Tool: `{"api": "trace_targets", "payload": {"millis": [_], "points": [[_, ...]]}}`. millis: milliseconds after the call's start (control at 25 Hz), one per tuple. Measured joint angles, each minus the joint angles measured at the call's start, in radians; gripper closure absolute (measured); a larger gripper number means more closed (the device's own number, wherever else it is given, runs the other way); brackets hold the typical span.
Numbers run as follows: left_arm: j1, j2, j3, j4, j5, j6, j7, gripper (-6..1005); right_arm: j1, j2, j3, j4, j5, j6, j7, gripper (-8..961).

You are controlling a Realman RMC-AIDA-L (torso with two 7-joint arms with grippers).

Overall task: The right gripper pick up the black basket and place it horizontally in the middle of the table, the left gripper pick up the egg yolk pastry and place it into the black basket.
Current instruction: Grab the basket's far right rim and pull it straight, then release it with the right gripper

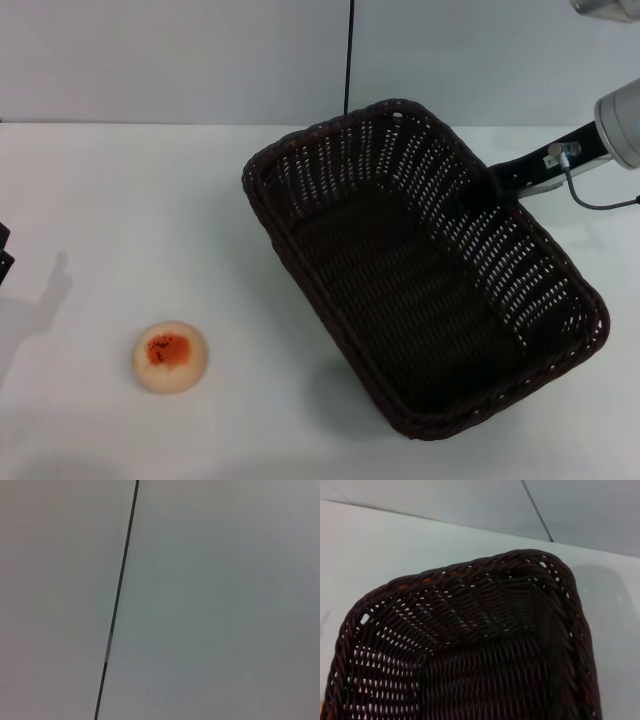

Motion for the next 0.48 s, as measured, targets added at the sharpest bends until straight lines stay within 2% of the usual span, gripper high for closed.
{"api": "trace_targets", "payload": {"millis": [40,280,360,480], "points": [[-0.001,0.0,0.0,0.003,0.0,0.0,-0.002,157,-0.001,0.0,-0.002,0.0,0.0,0.0,0.0,296],[-0.007,0.0,0.0,0.004,0.0,0.003,-0.004,157,-0.002,0.0,-0.013,-0.009,-0.013,-0.003,-0.012,499],[-0.007,0.0,0.0,0.004,0.0,0.006,-0.004,157,-0.002,0.0,-0.024,-0.031,-0.014,-0.013,-0.019,734],[-0.007,0.0,0.0,0.003,0.0,0.008,-0.005,157,-0.003,0.0,-0.058,-0.082,-0.014,-0.034,-0.035,764]]}}
